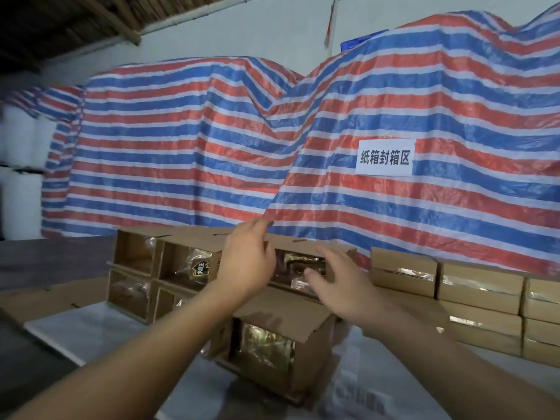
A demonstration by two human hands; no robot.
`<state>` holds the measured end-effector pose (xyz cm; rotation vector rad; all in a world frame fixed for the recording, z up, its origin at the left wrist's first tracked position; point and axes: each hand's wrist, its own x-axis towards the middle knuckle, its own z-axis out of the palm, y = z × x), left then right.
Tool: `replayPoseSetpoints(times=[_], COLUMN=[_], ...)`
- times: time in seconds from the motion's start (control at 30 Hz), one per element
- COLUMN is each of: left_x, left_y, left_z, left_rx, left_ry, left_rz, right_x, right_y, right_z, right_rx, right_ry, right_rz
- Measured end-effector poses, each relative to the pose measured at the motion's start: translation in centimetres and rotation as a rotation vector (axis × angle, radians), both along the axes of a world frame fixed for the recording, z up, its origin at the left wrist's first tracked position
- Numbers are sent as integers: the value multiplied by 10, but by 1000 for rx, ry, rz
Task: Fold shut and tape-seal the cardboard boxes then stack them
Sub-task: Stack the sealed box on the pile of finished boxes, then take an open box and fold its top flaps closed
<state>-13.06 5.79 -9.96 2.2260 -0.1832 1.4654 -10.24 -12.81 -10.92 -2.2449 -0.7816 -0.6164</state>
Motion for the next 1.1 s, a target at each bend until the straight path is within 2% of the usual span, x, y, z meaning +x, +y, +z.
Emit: replayPoseSetpoints(times=[0.07,0.17,0.27,0.33,0.43,0.53,0.7,0.83,0.97,1.1], left_x=[17,36,44,49,55,56,48,41,30,18], left_y=[32,75,105,121,135,147,143,128,99,64], left_z=[6,6,4,2,-4,-5,-2,16,45,78], left_rx=[65,220,334,400,469,383,253,287,235,150], left_ry=[130,460,652,711,610,451,293,125,124,159], left_rz=[195,413,333,282,382,412,262,137,42,-43], right_x=[14,31,44,50,56,57,49,45,30,12], right_y=[30,68,97,114,134,151,177,181,162,125], right_z=[3,2,-1,-4,-11,-13,-12,4,35,70], right_rx=[-86,-159,-200,-226,-224,-198,-24,167,382,417], right_ry=[36,101,130,158,187,192,242,106,130,134], right_rz=[23,32,42,49,74,89,146,54,76,27])
